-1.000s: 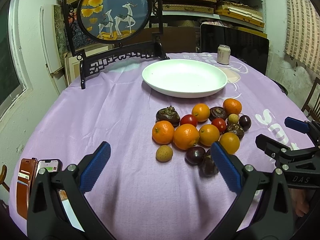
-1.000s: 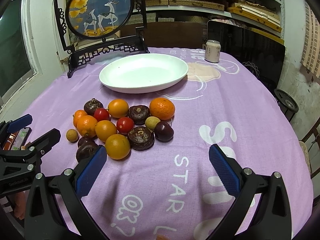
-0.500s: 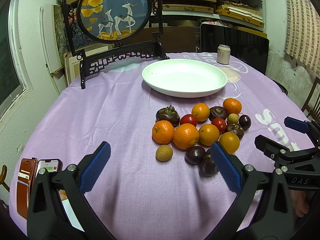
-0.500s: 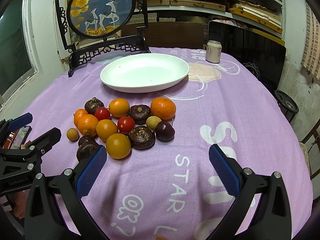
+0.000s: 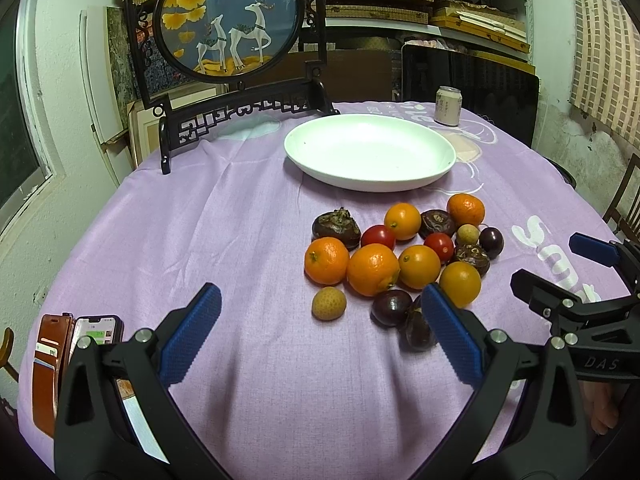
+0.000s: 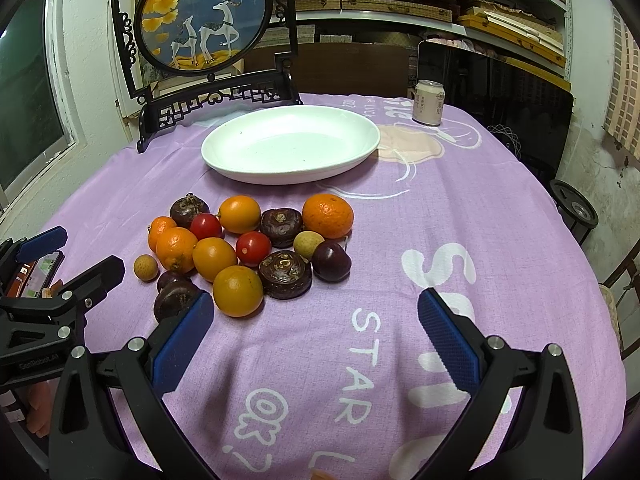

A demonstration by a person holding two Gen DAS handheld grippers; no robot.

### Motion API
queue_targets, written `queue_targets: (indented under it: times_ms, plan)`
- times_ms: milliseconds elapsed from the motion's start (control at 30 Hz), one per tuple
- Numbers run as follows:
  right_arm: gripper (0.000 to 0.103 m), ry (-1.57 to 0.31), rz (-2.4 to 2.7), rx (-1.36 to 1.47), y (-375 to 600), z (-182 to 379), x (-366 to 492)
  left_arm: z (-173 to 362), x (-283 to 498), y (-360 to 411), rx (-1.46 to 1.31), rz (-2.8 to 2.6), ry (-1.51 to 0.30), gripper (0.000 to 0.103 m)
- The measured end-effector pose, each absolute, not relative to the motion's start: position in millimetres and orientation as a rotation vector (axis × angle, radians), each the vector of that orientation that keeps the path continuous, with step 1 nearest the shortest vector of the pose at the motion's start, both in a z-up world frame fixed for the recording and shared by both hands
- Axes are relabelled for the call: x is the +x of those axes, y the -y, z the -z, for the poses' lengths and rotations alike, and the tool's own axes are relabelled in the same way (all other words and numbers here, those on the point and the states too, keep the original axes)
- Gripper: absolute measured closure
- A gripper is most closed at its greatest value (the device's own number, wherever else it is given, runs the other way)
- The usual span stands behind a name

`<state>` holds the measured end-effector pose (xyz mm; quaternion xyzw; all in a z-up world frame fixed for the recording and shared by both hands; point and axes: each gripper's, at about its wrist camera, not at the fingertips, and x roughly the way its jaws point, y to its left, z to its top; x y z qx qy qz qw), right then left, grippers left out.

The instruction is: Organize fruits

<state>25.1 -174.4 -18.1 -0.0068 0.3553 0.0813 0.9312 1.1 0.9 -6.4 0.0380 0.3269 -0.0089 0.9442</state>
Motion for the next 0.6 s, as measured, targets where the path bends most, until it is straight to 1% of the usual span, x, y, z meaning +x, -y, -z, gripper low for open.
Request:
queue_targets:
  times_ms: [600]
  plan:
    - [0.001,-0.727,-0.167,-0.015,173.5,17.6,24.8,5.8,1.4,-1.3,0.078,0.019,-0.667,0.002]
